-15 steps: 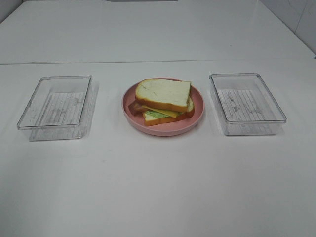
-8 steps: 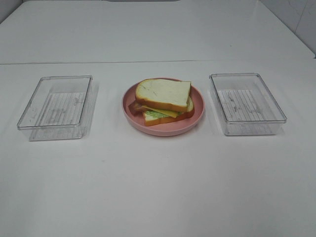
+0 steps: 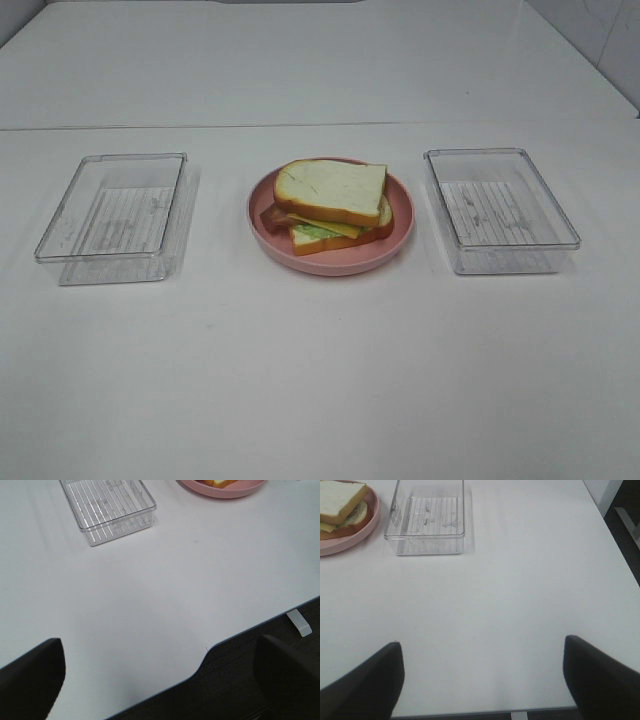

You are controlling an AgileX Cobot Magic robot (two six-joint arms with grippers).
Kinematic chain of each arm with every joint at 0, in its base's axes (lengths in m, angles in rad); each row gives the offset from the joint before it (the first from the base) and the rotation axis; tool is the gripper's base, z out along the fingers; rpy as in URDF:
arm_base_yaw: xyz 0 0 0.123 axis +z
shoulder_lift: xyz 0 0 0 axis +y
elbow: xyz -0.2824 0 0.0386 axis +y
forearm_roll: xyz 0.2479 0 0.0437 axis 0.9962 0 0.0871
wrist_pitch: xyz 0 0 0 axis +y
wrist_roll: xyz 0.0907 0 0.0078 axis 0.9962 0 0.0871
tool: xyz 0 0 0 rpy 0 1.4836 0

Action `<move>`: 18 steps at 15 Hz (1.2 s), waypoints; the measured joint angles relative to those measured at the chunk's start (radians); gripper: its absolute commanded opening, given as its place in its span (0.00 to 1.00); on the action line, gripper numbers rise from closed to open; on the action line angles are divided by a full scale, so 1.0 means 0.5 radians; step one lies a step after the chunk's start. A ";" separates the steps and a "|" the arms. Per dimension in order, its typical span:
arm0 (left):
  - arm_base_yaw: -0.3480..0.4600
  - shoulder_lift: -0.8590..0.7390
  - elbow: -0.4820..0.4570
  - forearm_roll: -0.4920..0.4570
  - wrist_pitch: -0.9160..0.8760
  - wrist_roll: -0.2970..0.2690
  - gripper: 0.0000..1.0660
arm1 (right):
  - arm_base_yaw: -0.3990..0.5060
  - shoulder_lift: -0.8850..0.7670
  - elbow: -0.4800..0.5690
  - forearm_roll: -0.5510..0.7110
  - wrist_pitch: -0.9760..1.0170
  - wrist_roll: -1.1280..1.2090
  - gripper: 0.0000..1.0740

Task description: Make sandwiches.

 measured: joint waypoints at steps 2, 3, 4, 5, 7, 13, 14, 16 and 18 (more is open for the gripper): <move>0.000 0.000 0.000 -0.030 0.000 0.012 0.88 | 0.000 0.000 0.000 0.000 0.000 0.000 0.79; 0.000 0.000 0.000 -0.066 -0.002 -0.002 0.88 | 0.000 0.000 0.000 0.000 0.000 0.000 0.79; 0.000 0.000 0.000 -0.070 -0.002 -0.004 0.88 | 0.000 0.000 0.000 0.000 0.000 0.000 0.79; 0.004 0.000 0.000 -0.076 -0.004 -0.012 0.88 | 0.000 0.000 0.000 0.000 0.000 0.000 0.79; 0.164 0.000 0.000 -0.082 -0.008 -0.012 0.88 | 0.000 0.000 0.000 0.000 0.000 0.000 0.79; 0.550 -0.134 0.002 -0.082 -0.014 -0.012 0.88 | 0.000 0.000 0.000 0.000 0.000 0.000 0.79; 0.624 -0.240 0.008 -0.082 -0.028 -0.012 0.88 | 0.000 0.000 0.000 0.000 0.000 0.000 0.79; 0.638 -0.340 0.010 -0.082 -0.032 -0.012 0.88 | 0.000 0.000 0.000 0.000 0.000 0.000 0.79; 0.642 -0.392 0.010 -0.082 -0.032 -0.012 0.88 | 0.000 0.000 0.000 0.000 0.000 0.000 0.79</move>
